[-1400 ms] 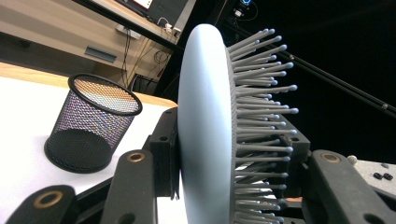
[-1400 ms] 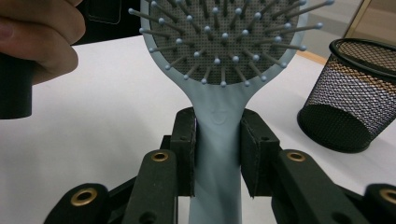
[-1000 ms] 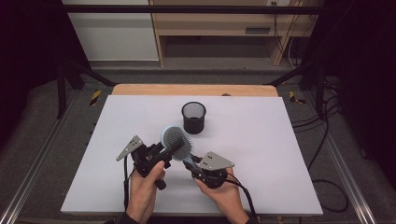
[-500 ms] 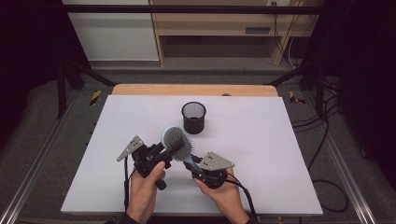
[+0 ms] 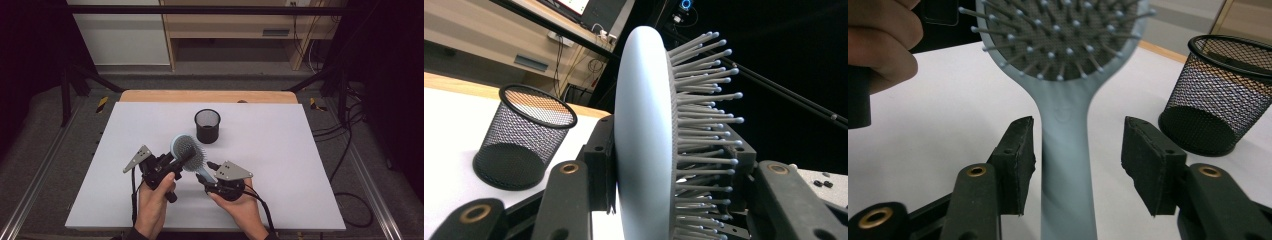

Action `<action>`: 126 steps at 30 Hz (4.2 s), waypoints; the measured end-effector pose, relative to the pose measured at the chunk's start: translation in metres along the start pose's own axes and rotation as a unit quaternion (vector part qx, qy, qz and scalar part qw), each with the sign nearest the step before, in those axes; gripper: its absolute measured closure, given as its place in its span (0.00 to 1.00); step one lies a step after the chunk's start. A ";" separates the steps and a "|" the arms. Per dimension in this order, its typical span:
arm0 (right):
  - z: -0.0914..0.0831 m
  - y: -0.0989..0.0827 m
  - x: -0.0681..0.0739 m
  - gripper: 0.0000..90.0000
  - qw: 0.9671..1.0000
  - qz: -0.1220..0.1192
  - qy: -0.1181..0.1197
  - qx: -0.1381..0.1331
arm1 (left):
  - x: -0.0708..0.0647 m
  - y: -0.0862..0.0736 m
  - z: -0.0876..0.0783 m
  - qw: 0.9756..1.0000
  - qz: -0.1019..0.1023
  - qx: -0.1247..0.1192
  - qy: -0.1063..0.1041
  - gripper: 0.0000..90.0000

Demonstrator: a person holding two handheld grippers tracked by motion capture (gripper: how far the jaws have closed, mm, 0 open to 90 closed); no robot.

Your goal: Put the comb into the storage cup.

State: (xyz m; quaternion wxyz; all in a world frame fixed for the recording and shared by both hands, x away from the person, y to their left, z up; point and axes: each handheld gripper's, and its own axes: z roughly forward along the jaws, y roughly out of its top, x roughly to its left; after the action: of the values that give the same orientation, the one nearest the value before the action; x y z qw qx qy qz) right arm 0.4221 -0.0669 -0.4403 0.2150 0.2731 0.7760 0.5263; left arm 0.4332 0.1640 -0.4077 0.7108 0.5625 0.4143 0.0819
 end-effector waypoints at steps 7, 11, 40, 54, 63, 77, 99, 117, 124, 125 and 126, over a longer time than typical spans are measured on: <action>-0.001 0.000 -0.002 0.51 1.000 0.004 -0.003 -0.001 | 0.006 0.005 -0.005 1.000 -0.007 -0.011 0.008 0.59; -0.003 0.001 -0.004 0.50 1.000 0.008 -0.005 -0.005 | 0.011 0.010 -0.009 1.000 -0.011 -0.023 0.016 0.59; -0.013 -0.003 -0.035 0.30 0.998 0.060 -0.020 0.008 | 0.027 0.025 -0.029 0.996 0.008 -0.057 0.069 0.58; -0.018 -0.008 -0.053 0.22 0.996 0.091 -0.014 0.003 | 0.037 0.030 -0.039 0.993 0.000 -0.075 0.087 0.58; -0.034 -0.006 -0.065 0.16 0.997 0.073 0.021 0.003 | 0.042 0.030 -0.043 0.992 0.004 -0.077 0.097 0.58; -0.078 -0.030 -0.102 0.11 0.996 0.075 -0.052 -0.001 | 0.037 0.026 -0.038 0.993 0.016 -0.079 0.085 0.58; -0.091 -0.048 -0.100 0.07 0.993 0.060 -0.098 0.013 | 0.016 0.056 0.003 0.995 0.019 -0.084 0.047 0.58; -0.101 -0.050 -0.109 0.07 0.989 0.079 -0.127 -0.004 | -0.003 0.096 0.049 0.995 0.042 -0.074 0.041 0.58; -0.101 -0.050 -0.110 0.07 0.989 0.080 -0.125 -0.004 | -0.001 0.113 0.063 0.995 0.061 -0.069 0.043 0.58; -0.101 -0.050 -0.110 0.07 0.989 0.080 -0.125 -0.004 | -0.001 0.117 0.066 0.995 0.062 -0.071 0.043 0.58; -0.101 -0.050 -0.110 0.07 0.989 0.079 -0.125 -0.004 | -0.002 0.119 0.067 0.994 0.065 -0.072 0.042 0.58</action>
State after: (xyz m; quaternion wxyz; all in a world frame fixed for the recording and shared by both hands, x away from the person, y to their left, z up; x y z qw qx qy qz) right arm 0.4328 -0.2236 -0.4465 0.2687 0.3964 0.7168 0.5068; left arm 0.5196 0.1562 -0.3019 0.7248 0.5311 0.3998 0.1811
